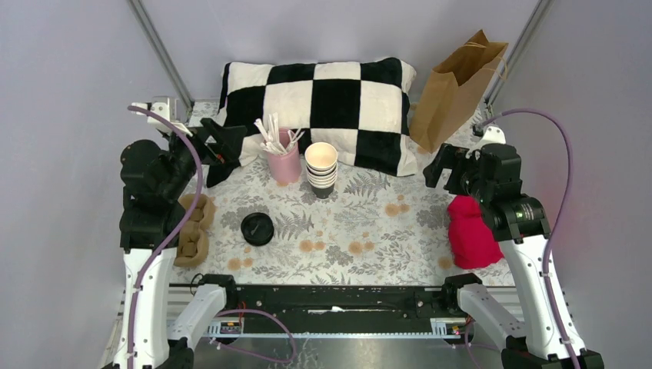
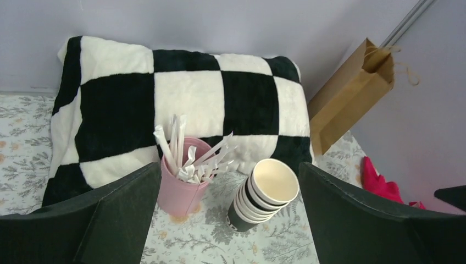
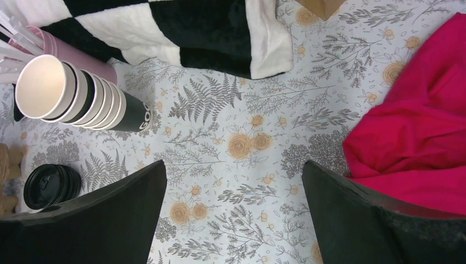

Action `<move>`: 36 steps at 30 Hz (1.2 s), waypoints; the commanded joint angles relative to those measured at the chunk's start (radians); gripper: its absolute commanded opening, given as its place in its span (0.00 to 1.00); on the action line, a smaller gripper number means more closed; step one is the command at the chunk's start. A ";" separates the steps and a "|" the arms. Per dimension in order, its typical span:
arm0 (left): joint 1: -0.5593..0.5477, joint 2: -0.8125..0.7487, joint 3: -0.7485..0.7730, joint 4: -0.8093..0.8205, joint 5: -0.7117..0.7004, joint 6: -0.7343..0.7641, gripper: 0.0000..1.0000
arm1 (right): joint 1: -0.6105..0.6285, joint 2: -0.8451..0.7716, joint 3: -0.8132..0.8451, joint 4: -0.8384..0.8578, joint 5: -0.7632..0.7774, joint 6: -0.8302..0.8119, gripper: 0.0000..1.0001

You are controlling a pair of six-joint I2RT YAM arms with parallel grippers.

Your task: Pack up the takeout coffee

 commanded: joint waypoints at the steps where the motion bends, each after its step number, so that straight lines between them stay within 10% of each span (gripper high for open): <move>1: -0.034 -0.037 -0.040 -0.021 -0.031 0.067 0.99 | 0.001 0.050 0.027 0.047 -0.086 -0.040 1.00; 5: -0.049 -0.041 -0.095 -0.016 0.013 0.070 0.99 | 0.062 0.165 0.071 0.072 -0.209 -0.036 1.00; 18: -0.058 -0.101 -0.277 0.028 -0.005 0.057 0.99 | 0.558 0.585 0.412 0.066 0.235 0.065 0.99; 36: -0.153 -0.156 -0.338 0.046 -0.153 0.105 0.99 | 0.664 1.069 0.842 -0.084 0.519 0.096 0.56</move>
